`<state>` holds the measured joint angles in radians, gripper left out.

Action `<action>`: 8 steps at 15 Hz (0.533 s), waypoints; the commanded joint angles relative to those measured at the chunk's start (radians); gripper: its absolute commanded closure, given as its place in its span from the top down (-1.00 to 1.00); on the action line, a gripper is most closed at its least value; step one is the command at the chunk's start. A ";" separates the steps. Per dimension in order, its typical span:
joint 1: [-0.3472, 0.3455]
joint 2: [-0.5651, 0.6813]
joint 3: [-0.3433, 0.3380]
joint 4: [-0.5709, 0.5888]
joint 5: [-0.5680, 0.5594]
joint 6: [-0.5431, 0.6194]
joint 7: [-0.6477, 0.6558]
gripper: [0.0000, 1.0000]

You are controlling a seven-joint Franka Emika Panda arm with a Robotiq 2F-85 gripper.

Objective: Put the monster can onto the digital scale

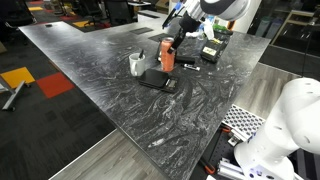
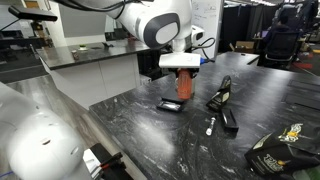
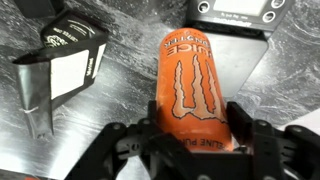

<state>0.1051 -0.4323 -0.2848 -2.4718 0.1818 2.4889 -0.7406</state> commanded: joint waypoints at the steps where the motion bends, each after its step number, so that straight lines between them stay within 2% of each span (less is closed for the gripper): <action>1: 0.069 -0.032 -0.062 0.021 0.161 -0.012 -0.130 -0.13; 4: 0.087 -0.020 -0.080 0.030 0.236 -0.021 -0.203 -0.13; 8: 0.083 0.051 -0.068 0.059 0.270 -0.008 -0.226 -0.13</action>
<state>0.1817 -0.4403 -0.3509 -2.4668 0.4087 2.4862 -0.9238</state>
